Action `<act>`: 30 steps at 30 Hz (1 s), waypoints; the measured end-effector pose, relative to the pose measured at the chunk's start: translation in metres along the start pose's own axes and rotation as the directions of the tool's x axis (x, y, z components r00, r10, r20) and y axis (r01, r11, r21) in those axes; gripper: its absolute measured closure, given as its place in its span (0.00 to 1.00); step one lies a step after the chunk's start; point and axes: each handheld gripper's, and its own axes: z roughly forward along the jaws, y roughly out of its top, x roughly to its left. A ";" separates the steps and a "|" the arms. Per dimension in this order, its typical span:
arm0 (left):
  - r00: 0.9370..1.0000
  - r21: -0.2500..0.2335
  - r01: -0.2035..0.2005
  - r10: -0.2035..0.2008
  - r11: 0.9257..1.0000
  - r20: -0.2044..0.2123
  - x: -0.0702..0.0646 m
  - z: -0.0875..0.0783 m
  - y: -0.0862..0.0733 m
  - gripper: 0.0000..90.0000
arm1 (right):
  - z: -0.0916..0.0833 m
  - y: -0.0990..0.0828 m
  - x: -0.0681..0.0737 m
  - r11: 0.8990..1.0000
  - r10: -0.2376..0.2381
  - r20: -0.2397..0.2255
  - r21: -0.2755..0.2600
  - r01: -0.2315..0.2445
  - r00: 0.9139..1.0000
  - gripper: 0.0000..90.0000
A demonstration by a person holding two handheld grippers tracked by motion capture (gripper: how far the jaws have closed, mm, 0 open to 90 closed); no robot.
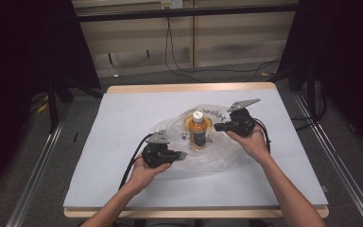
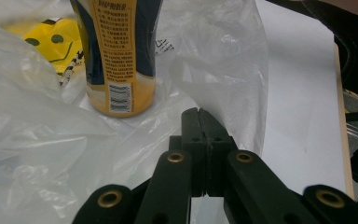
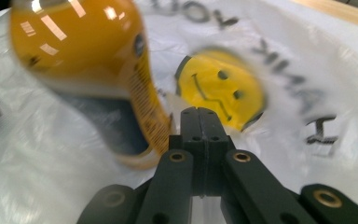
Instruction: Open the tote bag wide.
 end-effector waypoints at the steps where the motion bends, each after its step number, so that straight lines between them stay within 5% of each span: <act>1: 1.000 0.000 0.000 0.000 1.000 0.000 0.000 0.000 0.000 1.00 | 0.000 0.000 0.000 1.000 0.000 0.000 0.000 0.000 1.000 1.00; 8: 0.999 -0.070 0.028 -0.030 0.997 -0.027 0.006 -0.017 0.006 1.00 | -0.016 -0.024 0.007 1.000 0.002 0.012 0.008 -0.002 1.000 1.00; 12: 0.999 -0.112 0.026 -0.031 0.993 -0.042 0.006 -0.027 0.009 1.00 | -0.037 -0.033 0.015 0.993 0.010 0.008 -0.117 -0.009 1.000 1.00; 15: 0.999 -0.127 0.019 -0.025 0.992 -0.046 0.004 -0.032 0.007 1.00 | -0.045 -0.036 0.018 0.989 0.021 0.004 -0.149 -0.020 1.000 1.00; 20: 0.998 -0.171 -0.018 0.007 0.985 -0.066 -0.004 -0.052 -0.003 1.00 | -0.070 -0.056 0.032 0.971 0.044 0.027 -0.238 -0.037 0.999 1.00; 23: 0.997 -0.225 -0.002 -0.016 0.974 -0.081 -0.007 -0.069 -0.012 1.00 | -0.090 -0.069 0.037 0.947 0.093 0.045 -0.313 -0.074 0.995 1.00; 24: 0.995 -0.243 -0.005 -0.019 0.970 -0.095 -0.007 -0.073 -0.015 1.00 | -0.095 -0.073 0.039 0.940 0.101 0.052 -0.331 -0.079 0.993 0.99; 25: 0.993 -0.261 -0.009 -0.021 0.965 -0.112 -0.010 -0.080 -0.022 0.95 | -0.104 -0.081 0.041 0.932 0.123 0.086 -0.352 -0.085 0.989 0.85; 28: 0.992 -0.254 -0.021 -0.013 0.967 -0.129 -0.011 -0.085 -0.029 0.93 | -0.110 -0.089 0.045 0.932 0.123 0.082 -0.353 -0.087 0.989 0.83; 30: 0.991 -0.267 -0.007 -0.028 0.964 -0.127 -0.014 -0.092 -0.038 0.93 | -0.116 -0.099 0.050 0.934 0.123 0.080 -0.345 -0.089 0.989 0.69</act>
